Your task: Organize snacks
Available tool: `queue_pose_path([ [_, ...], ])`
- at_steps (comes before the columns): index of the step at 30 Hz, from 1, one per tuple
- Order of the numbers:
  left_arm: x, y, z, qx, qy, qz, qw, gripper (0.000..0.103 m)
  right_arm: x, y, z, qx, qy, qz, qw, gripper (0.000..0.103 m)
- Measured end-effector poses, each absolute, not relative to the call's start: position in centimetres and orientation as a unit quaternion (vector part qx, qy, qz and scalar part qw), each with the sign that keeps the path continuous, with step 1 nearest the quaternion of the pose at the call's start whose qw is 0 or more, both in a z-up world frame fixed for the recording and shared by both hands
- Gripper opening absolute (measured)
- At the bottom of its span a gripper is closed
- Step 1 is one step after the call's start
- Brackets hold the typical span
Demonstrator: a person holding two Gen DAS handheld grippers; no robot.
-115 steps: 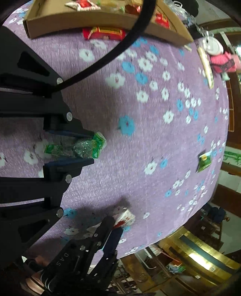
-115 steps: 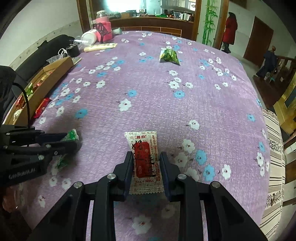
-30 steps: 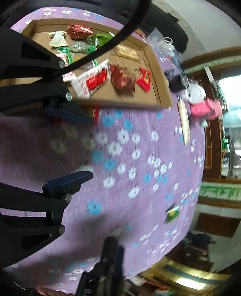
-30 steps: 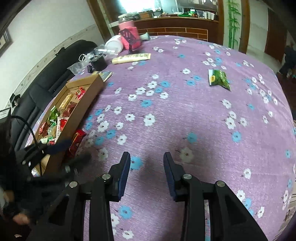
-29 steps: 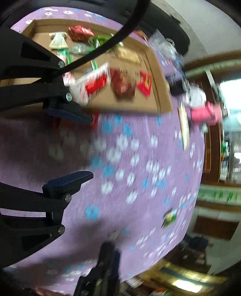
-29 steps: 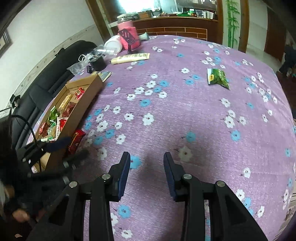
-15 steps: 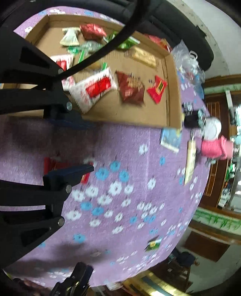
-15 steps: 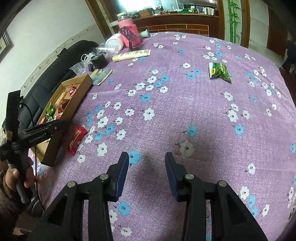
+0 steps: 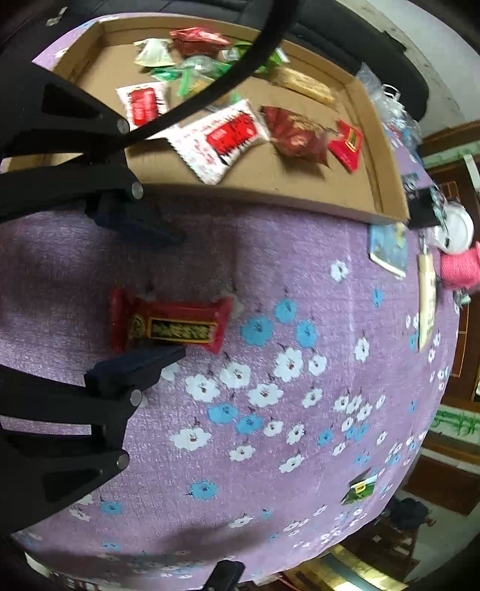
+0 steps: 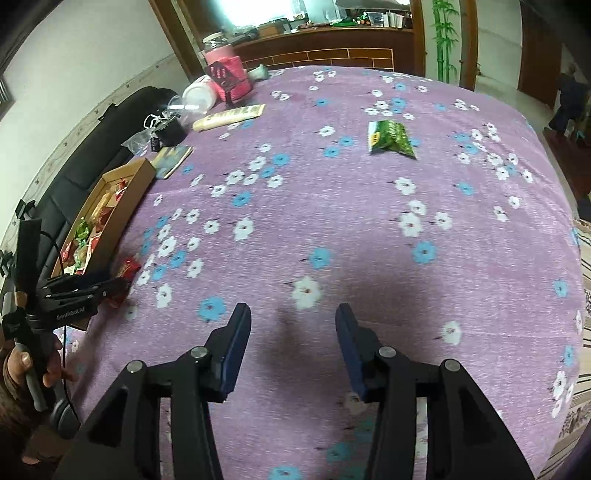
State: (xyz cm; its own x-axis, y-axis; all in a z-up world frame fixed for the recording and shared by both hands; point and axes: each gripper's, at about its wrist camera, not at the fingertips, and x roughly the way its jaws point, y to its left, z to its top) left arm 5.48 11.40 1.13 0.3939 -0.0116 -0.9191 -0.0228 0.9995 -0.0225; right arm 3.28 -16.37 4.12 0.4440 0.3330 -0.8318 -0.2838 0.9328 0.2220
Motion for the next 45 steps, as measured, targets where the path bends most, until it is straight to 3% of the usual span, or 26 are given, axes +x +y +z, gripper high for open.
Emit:
queue_pose_path([
  [6,7.1,10.5,0.6,-0.011,0.567,0.002,0.824,0.057,5.7,-17.7,4.0,0.015,0.488,0.162,0.858,0.048],
  [12,7.0,10.4,0.6,-0.015,0.573,0.013,0.819,0.056,13.2,-21.1,5.4,0.054,0.448,0.103,0.887,0.060],
  [16,7.2,10.4,0.6,-0.023,0.578,0.020,0.816,0.056,18.3,-19.6,5.1,-0.019,0.439,0.097,0.893,0.062],
  [18,7.4,10.4,0.6,-0.024,0.578,0.021,0.815,0.057,20.6,-18.8,4.3,-0.054,0.445,0.101,0.888,0.071],
  [24,7.4,10.4,0.6,-0.030,0.581,0.026,0.813,0.058,24.2,-16.4,1.9,-0.153,0.460,0.131,0.865,0.072],
  [26,7.5,10.4,0.6,-0.032,0.581,0.028,0.813,0.058,25.0,-16.1,1.1,-0.163,0.470,0.129,0.858,0.068],
  [28,7.6,10.4,0.5,-0.032,0.581,0.028,0.813,0.059,25.3,-16.1,0.4,-0.161,0.487,0.131,0.849,0.051],
  [30,7.7,10.4,0.5,-0.033,0.580,0.030,0.814,0.059,25.1,-16.3,0.5,-0.142,0.483,0.132,0.854,0.048],
  [36,7.5,10.5,0.6,-0.035,0.572,0.030,0.819,0.060,22.1,-16.7,0.7,-0.120,0.483,0.126,0.858,0.045],
  [45,6.6,10.2,0.6,-0.047,0.558,0.047,0.827,0.058,10.6,-15.6,0.7,-0.069,0.505,0.191,0.839,0.045],
])
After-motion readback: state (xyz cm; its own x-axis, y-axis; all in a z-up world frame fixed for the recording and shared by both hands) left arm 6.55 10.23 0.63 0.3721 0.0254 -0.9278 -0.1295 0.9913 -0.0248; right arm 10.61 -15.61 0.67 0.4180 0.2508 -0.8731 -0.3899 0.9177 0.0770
